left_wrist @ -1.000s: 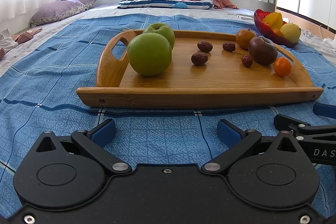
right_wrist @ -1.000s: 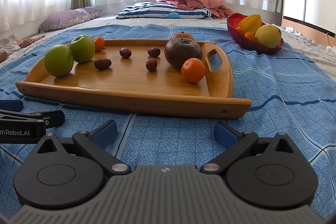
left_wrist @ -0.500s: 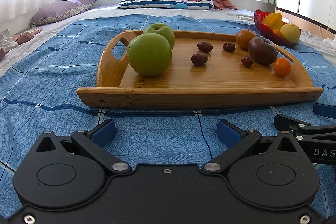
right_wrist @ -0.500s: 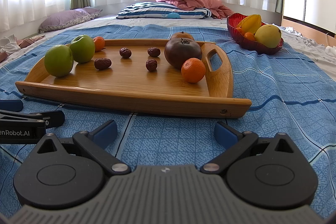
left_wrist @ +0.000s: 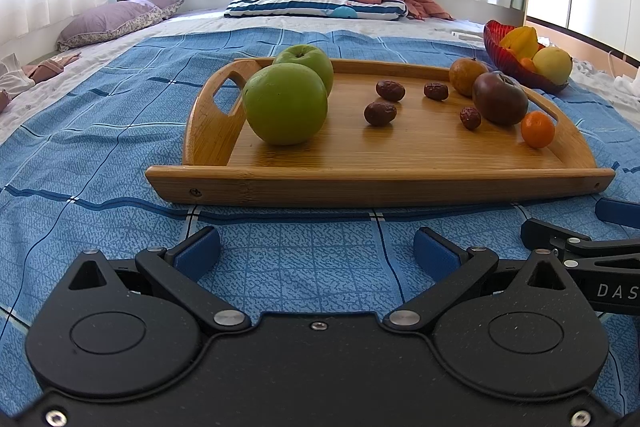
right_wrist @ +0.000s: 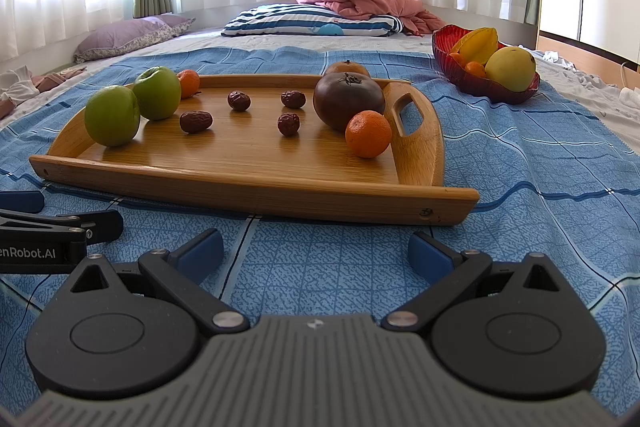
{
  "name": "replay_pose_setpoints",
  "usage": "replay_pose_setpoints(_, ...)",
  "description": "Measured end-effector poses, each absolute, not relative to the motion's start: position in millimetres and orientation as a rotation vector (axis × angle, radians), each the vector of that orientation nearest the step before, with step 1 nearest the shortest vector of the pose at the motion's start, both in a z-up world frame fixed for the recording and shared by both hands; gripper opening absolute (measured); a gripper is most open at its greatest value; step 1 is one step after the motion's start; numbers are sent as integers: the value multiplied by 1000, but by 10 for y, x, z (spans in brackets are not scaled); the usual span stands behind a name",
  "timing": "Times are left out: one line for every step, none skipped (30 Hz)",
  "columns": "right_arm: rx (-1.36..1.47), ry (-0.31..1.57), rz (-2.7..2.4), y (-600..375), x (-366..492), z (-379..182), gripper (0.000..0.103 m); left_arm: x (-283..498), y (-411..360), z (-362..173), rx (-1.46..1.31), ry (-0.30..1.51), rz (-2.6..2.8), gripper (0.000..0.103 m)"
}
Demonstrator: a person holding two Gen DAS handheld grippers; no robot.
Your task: Organize fruits
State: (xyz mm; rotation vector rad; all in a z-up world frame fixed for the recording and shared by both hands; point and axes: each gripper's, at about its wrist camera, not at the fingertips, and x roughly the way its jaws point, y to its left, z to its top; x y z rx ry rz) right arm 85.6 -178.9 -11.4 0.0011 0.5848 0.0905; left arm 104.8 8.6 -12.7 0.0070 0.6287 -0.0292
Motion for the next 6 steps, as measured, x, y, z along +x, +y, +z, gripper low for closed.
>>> replay_pose_setpoints(1,585,91,-1789,856,-114,103,1050,82,-123,6,628,-29,103)
replay_pose_setpoints(2,585,91,-1787,858,-116,103,1051,79,-119,6,627,-29,103)
replay_pose_setpoints(1,585,90,-1787,858,-116,103,1052,77,-119,6,627,-29,103)
replay_pose_setpoints(1,584,90,-1786,857,-117,103,1051,81,-119,6,627,-29,103)
replay_pose_setpoints(0,584,90,-1785,858,-117,103,1051,81,-119,6,627,-29,103)
replay_pose_setpoints(0,585,90,-1787,858,-116,103,1052,80,-119,5,627,-30,103)
